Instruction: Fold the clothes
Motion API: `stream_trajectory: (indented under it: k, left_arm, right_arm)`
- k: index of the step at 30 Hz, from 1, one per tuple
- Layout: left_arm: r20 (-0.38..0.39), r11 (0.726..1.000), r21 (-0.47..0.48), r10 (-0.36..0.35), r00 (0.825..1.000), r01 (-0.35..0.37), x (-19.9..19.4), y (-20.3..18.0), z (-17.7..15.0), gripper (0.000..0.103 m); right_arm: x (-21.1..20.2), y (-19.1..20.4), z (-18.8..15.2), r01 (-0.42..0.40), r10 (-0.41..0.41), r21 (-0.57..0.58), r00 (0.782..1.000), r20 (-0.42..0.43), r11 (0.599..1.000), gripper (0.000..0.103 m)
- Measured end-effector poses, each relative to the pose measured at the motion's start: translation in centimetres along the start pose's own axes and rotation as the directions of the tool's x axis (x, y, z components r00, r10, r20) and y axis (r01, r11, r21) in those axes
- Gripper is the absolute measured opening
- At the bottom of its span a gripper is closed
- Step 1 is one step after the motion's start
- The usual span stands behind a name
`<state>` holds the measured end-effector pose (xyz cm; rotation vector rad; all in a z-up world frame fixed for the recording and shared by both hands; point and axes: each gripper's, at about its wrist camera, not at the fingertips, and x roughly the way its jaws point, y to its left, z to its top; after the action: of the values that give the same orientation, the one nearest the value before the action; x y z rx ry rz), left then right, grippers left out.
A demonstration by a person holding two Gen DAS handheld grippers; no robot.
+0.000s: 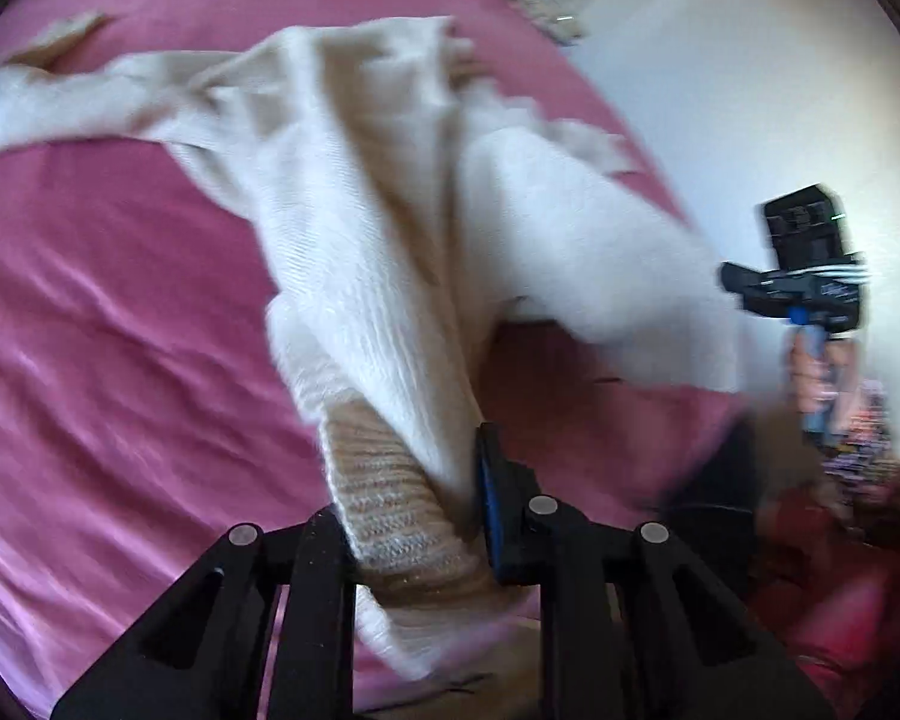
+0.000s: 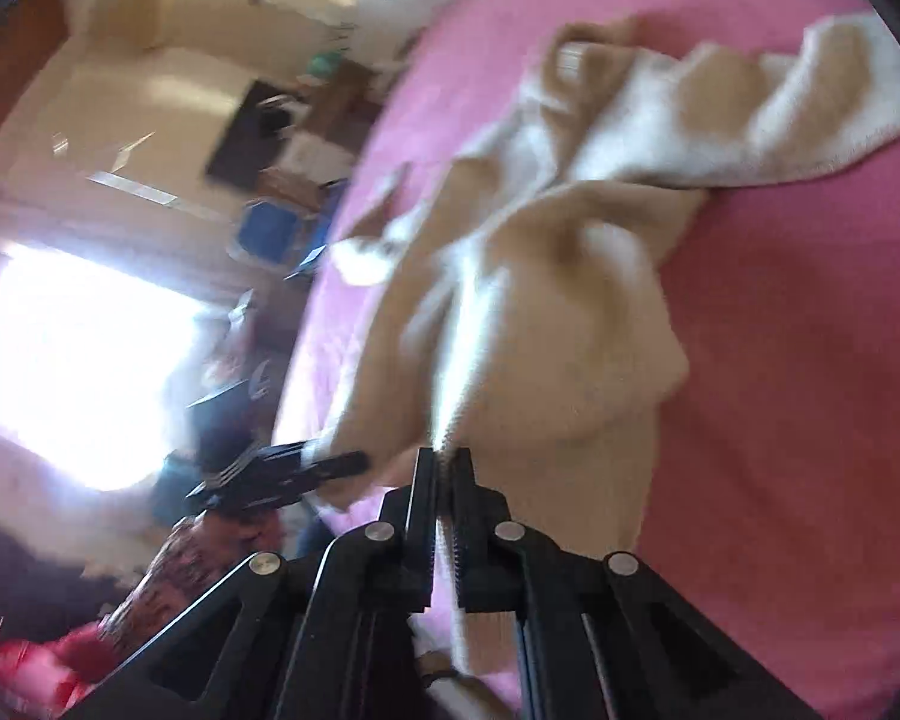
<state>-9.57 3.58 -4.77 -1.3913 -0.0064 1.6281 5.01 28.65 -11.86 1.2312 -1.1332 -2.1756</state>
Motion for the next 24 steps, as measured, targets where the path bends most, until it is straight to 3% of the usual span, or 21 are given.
stream_trajectory:
  k: [2, 5, 7, 9, 10, 11, 12, 14, 16, 18, 20, 22, 24]
  left_arm:
    - [0.006, 0.997, 0.022, -0.078, 0.997, 0.078, -1.2, -3.4, -3.2, 0.02]
    - [0.016, 0.984, 0.026, -0.177, 0.984, 0.177, -2.9, -5.1, -4.3, 0.02]
    - [-0.02, 0.974, 0.008, -0.226, 0.974, 0.227, -2.9, -5.9, -5.8, 0.02]
    - [-0.103, 0.987, 0.029, -0.153, 0.983, 0.157, -1.6, -6.4, -7.2, 0.02]
    - [-0.135, 0.992, 0.038, -0.111, 0.985, 0.117, -1.2, -6.1, -7.7, 0.02]
    - [-0.156, 0.996, 0.039, -0.076, 0.985, 0.084, -1.1, -5.6, -8.2, 0.02]
    - [-0.159, 0.998, 0.031, -0.056, 0.986, 0.062, -1.1, -5.0, -8.4, 0.021]
    - [-0.108, 0.999, -0.015, -0.041, 0.993, 0.04, -2.3, -3.3, -7.8, 0.032]
    - [-0.019, 0.997, -0.08, -0.024, 1.0, 0.022, -5.0, -0.9, -6.9, 0.062]
    - [0.049, 0.992, -0.123, 0.034, 0.998, -0.028, -5.2, 0.8, -3.6, 0.067]
    - [0.089, 0.983, -0.159, 0.109, 0.99, -0.094, -5.7, 2.7, -0.8, 0.067]
    - [0.117, 0.969, -0.152, 0.211, 0.97, -0.193, -5.5, 4.0, 2.5, 0.068]
    - [0.147, 0.946, -0.14, 0.313, 0.938, -0.293, -5.8, 5.3, 5.0, 0.068]
  right_arm:
    - [-1.6, 2.0, -1.6, -0.066, 0.065, -0.037, 0.998, -0.017, 0.997, 0.003]
    - [-3.6, 4.3, -5.0, -0.153, 0.149, -0.087, 0.988, -0.052, 0.984, 0.003]
    - [-2.3, 6.3, -6.6, -0.217, 0.202, -0.112, 0.97, -0.133, 0.97, 0.005]
    - [-0.7, 7.2, -8.7, -0.237, 0.182, -0.184, 0.945, -0.27, 0.954, 0.006]
    - [-0.2, 7.1, -9.6, -0.203, 0.129, -0.222, 0.943, -0.306, 0.954, 0.007]
    - [0.4, 6.6, -10.2, -0.121, 0.033, -0.263, 0.948, -0.316, 0.957, 0.019]
    - [0.9, 6.0, -10.7, -0.042, -0.059, -0.302, 0.946, -0.319, 0.952, 0.024]
    - [0.6, 4.2, -9.5, 0.07, -0.151, -0.292, 0.952, -0.266, 0.954, 0.024]
    - [-0.9, 1.8, -6.9, 0.126, -0.161, -0.215, 0.975, -0.151, 0.969, 0.025]
    - [-2.6, -1.1, -3.9, 0.181, -0.188, -0.13, 0.981, -0.04, 0.975, 0.028]
    - [-4.5, -5.4, -0.4, 0.252, -0.252, 0.004, 0.966, 0.057, 0.968, 0.029]
    - [-5.9, -9.2, 2.5, 0.279, -0.295, 0.136, 0.948, 0.117, 0.951, 0.029]
    - [-6.9, -12.4, 4.8, 0.268, -0.307, 0.244, 0.942, 0.137, 0.932, 0.029]
